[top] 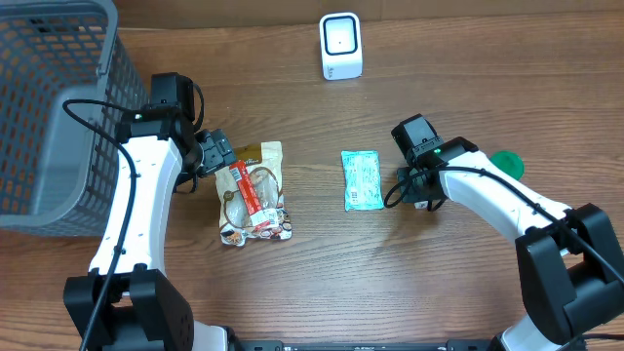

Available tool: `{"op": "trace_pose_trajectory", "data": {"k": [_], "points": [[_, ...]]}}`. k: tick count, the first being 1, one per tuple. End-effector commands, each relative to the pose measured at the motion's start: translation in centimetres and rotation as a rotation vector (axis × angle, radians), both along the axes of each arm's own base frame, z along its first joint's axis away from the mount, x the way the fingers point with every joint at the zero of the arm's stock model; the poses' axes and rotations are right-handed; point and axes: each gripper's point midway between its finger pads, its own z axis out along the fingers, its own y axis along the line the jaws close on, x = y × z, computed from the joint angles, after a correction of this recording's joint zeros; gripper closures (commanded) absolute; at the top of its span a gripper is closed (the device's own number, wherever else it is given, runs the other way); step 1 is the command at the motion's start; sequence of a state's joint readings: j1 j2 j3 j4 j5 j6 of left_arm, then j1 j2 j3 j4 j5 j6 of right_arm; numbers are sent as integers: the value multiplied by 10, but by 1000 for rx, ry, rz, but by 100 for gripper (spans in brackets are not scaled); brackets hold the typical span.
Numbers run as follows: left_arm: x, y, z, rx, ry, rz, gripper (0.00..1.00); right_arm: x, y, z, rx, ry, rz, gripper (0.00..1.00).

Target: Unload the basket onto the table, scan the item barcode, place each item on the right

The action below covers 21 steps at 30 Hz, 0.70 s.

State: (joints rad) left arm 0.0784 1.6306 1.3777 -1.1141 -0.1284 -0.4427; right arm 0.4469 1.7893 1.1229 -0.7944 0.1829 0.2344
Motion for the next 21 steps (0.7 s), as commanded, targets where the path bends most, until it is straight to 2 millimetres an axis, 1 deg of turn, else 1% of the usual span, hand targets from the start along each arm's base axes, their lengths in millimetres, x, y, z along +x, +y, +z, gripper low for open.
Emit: {"op": "trace_pose_trajectory", "data": {"k": [1,4,6,8,10,13,15,17,21], "points": [[4,2,5,9,-18,12,0,12,4,11,7,-39,-1,78],[4,2,5,9,-18,12,0,14,5,14,9,-42,-1,83],[4,2,5,9,-18,12,0,15,6,21,8,-40,-1,91],[4,1,5,9,-18,9,0,18,7,35,11,-46,-1,96],[4,0,5,8,-18,6,0,23,10,53,21,-65,-1,96],[4,0,5,8,-18,6,1,31,17,91,56,-101,3,97],[4,0,5,8,-18,6,0,35,21,123,83,-110,4,97],[4,2,5,9,-18,13,0,40,20,161,96,-133,-4,97],[4,2,5,9,-18,13,0,46,19,230,136,-212,-14,97]]}}
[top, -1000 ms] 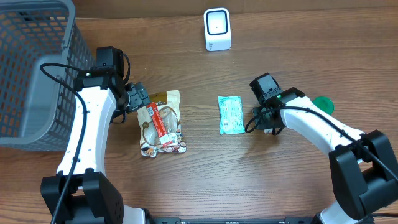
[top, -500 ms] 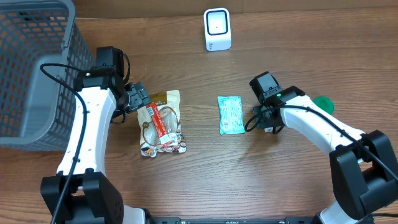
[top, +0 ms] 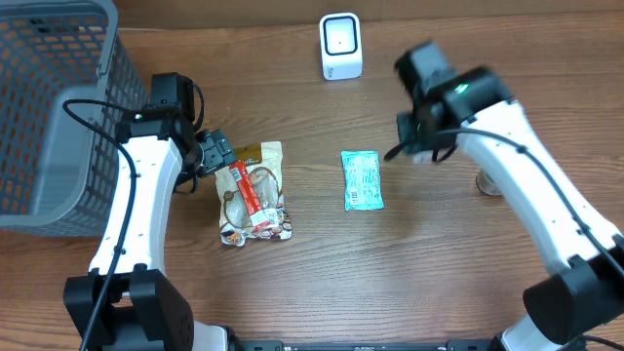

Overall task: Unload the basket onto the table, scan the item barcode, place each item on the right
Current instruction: 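Raise the orange packet and carry it toward the white scanner, then hold the orange packet in front of the white scanner with the right gripper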

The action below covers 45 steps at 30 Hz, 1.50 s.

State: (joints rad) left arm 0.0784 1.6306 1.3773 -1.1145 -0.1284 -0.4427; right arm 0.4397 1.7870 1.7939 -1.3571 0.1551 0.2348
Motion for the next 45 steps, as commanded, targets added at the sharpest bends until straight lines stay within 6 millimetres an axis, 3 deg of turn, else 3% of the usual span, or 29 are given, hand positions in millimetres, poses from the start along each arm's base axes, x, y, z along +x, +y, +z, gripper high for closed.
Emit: {"op": "trace_pose_trajectory", "data": {"k": [1,5,9,14,20,30,36,45], "points": [[4,2,5,9,-19,13,0,11,0,74,82,-136,-13,97],[4,2,5,9,-18,12,0,14,0,119,138,-158,-18,97],[4,2,5,9,-19,13,0,40,11,129,198,-198,0,97],[4,2,5,9,-18,13,0,83,30,106,178,-240,89,97],[4,2,5,9,-19,12,0,134,68,87,136,-366,247,96],[4,2,5,9,-19,12,0,194,105,51,-16,-519,436,96],[4,2,5,9,-19,12,0,231,115,18,-59,-581,437,96],[4,2,5,9,-19,12,0,267,126,-41,-283,-628,690,96]]}}
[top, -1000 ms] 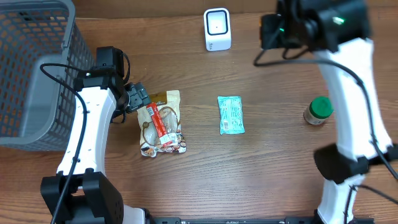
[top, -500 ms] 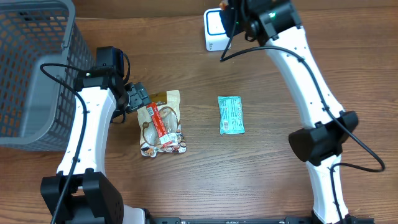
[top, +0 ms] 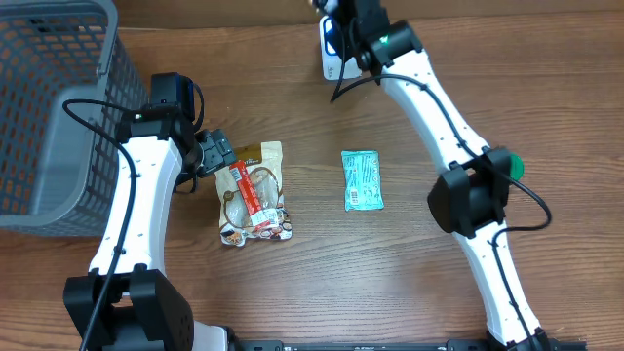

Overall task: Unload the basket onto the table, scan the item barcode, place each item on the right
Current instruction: 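Hold the orange packet in front of the white scanner with the right gripper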

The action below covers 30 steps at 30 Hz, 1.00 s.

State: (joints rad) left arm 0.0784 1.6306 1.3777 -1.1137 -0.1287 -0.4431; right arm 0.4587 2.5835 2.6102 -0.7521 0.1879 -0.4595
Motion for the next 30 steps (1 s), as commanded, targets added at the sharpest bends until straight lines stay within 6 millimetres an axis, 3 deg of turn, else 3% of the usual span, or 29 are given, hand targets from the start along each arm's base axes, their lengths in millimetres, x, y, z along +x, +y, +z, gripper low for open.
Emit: {"op": "trace_pose_trajectory", "data": {"k": [1,6,17,30], "points": [[4,2,5,8,-18,12,0,9,-5,-17,-185,-43,90,96],[4,2,5,8,-17,12,0,12,-8,-31,-325,-57,168,96],[4,2,5,8,-17,12,0,27,4,-3,-282,-189,154,96],[4,2,5,8,-17,12,0,23,11,-32,-280,-129,200,96]]}}
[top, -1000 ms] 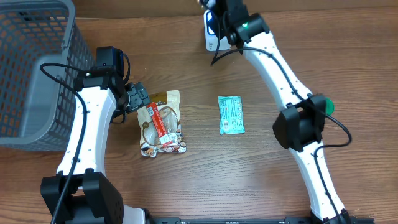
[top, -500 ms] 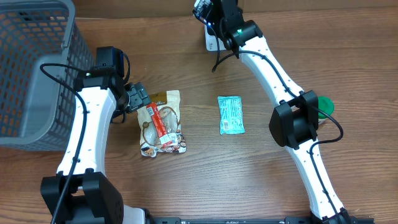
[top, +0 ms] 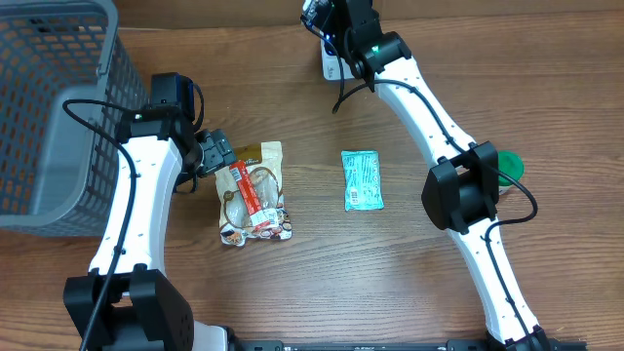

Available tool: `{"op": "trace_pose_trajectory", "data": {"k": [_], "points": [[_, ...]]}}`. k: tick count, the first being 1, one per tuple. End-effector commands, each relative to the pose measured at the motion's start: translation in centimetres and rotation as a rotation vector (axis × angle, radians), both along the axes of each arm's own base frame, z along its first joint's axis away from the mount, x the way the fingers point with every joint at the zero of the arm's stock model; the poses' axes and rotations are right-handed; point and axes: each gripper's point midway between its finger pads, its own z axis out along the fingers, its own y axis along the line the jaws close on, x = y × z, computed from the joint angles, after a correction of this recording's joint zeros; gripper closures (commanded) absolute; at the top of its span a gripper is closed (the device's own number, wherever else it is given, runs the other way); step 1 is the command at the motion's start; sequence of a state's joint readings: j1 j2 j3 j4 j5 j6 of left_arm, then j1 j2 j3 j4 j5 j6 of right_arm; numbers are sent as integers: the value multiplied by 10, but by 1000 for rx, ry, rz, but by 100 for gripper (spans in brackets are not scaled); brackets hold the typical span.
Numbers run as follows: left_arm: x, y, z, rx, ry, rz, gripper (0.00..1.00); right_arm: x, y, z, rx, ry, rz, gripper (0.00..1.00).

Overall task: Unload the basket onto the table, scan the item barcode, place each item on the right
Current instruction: 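Hold the orange packet in front of the white scanner with the right gripper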

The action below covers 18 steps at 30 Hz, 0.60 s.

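A white scanner [top: 332,67] stands at the back of the table, mostly covered by my right arm. My right gripper [top: 314,14] reaches past it at the frame's top edge, and its fingers are too hidden to read. A teal packet [top: 362,179] lies flat in the middle of the table, away from both grippers. A brown and red snack packet [top: 253,195] lies to its left. My left gripper [top: 218,154] sits at that packet's upper left corner. How its jaws stand is unclear from above.
A grey mesh basket [top: 54,107] fills the left back corner, next to my left arm. A green round object [top: 509,164] sits at the right by the right arm's base.
My right gripper has shifted a little further back and left over the scanner, hiding more of it. The left arm and both packets have not moved.
My right gripper was low on the table just right of the teal packet. Then it was up beside the scanner, with the packet left where it lay. Later it reached over the scanner, and now it is at the top edge. The left arm stayed still.
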State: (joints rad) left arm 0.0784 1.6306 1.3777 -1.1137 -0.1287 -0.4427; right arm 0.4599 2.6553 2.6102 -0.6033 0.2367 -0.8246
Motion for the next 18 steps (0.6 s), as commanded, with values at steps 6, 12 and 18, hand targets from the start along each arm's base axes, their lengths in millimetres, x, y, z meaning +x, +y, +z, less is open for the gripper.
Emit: {"op": "trace_pose_trajectory", "data": {"k": [6,12,18], "points": [[4,2,5,8,-18,12,0,-11,10,-26,-7,80,53,96],[4,2,5,8,-17,12,0,-11,10,-26,-7,80,52,96],[4,2,5,8,-18,12,0,-9,6,-16,69,79,-27,96]]}}
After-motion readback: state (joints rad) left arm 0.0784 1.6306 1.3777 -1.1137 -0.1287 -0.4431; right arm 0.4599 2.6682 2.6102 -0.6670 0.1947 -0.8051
